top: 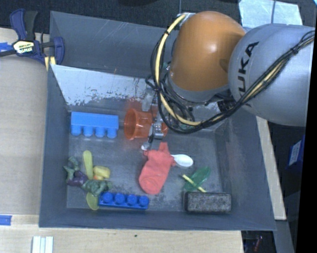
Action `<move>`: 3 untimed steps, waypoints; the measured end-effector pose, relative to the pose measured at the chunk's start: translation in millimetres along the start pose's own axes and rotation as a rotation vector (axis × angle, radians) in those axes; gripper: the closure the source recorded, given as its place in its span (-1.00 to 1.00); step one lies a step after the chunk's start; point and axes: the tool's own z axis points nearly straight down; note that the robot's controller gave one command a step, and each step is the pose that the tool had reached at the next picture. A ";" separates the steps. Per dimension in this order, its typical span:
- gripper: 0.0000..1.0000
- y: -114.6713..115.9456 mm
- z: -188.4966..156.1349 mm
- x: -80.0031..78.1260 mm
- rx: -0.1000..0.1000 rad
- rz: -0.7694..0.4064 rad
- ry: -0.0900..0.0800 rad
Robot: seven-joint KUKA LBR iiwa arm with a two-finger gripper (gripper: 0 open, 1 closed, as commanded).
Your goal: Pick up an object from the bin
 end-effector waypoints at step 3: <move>-1.00 -43.7 17.7 -13.3 -0.002 -0.058 -0.014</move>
Offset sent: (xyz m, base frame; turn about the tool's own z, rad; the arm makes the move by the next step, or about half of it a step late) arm 0.0305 -0.0226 0.0482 -0.2111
